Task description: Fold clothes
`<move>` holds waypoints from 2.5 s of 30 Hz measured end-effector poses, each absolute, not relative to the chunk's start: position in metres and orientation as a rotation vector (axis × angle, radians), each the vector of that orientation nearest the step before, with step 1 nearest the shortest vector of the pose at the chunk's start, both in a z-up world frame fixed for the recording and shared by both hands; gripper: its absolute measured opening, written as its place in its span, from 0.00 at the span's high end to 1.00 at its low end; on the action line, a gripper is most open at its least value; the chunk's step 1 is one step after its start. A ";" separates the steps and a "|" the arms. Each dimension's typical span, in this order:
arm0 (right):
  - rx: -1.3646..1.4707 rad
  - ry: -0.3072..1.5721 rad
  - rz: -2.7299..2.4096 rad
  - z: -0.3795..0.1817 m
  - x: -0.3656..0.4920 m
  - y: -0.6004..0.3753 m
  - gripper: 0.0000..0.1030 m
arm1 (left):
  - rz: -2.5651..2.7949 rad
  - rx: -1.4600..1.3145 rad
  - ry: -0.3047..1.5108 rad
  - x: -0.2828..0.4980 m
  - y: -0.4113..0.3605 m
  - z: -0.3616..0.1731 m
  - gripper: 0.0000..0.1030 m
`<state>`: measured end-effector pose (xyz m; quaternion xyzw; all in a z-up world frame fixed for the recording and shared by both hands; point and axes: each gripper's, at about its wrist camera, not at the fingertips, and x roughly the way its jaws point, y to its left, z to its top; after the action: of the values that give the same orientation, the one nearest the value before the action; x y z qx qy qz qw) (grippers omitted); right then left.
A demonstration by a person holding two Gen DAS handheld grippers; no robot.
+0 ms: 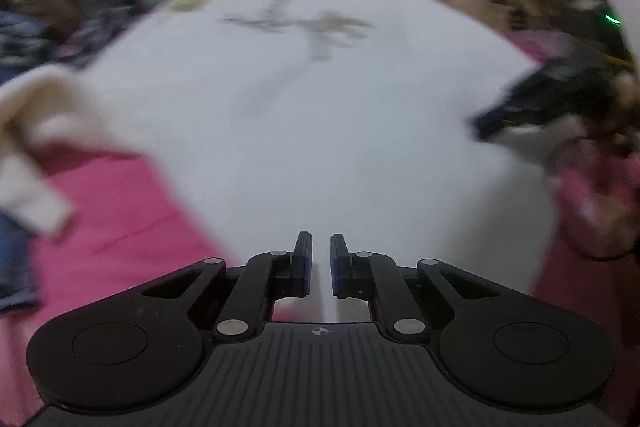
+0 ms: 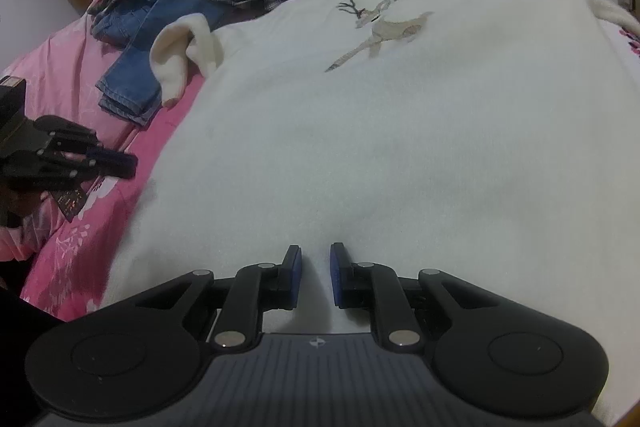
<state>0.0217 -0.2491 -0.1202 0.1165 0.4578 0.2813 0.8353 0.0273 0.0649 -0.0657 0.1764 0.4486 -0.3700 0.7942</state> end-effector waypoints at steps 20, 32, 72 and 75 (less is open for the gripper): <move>0.282 0.989 0.605 -0.121 0.025 -0.252 0.84 | -0.417 0.112 1.014 0.151 0.088 -0.095 0.89; 0.098 0.906 0.604 -0.085 0.053 -0.247 0.84 | -0.864 0.223 1.010 0.072 -0.010 -0.079 0.82; 0.281 0.801 0.358 -0.112 0.227 -0.336 0.91 | -1.015 0.136 1.106 0.023 -0.024 -0.110 0.76; 0.290 0.747 0.384 -0.095 0.227 -0.335 0.88 | -1.010 0.123 1.109 0.024 -0.024 -0.110 0.76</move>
<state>0.2265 -0.3353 -0.0951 0.1401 0.3611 0.1856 0.9030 0.0236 -0.0237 -0.1105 0.0559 0.5038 -0.4586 0.7299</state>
